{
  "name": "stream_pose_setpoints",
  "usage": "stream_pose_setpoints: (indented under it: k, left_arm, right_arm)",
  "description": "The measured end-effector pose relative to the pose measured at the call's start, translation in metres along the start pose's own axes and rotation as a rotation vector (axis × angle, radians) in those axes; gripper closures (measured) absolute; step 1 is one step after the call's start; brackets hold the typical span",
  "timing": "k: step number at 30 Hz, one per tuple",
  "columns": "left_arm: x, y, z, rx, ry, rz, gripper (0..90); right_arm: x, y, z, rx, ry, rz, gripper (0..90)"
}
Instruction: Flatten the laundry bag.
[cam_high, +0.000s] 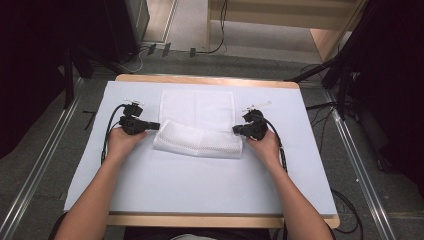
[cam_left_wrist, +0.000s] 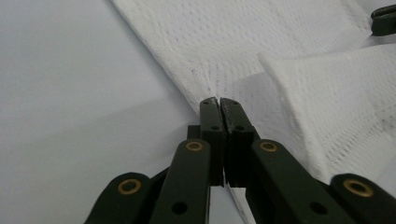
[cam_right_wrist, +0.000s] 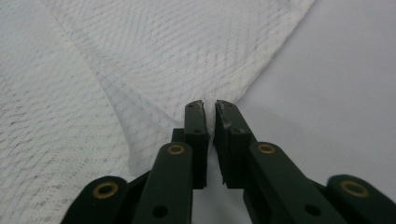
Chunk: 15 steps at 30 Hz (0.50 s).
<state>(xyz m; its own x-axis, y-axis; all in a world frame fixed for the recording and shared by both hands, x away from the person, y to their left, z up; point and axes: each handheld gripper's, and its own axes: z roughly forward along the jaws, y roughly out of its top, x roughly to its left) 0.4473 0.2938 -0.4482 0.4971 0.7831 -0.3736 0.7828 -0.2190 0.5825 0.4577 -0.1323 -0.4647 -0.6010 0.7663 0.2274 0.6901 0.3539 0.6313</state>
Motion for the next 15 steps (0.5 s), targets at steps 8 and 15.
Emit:
stream_pose_setpoints:
  k: [8, 15]
  left_arm:
    - [-0.016, 0.004, -0.023, -0.003, -0.009, 0.032, 73.6]
    - [-0.033, 0.013, -0.026, -0.006, -0.022, 0.07, 69.1]
  right_arm:
    - [0.003, 0.0, -0.03, -0.068, 0.044, 0.005, 73.5]
    - [0.016, -0.008, -0.035, -0.053, 0.051, -0.028, 68.0]
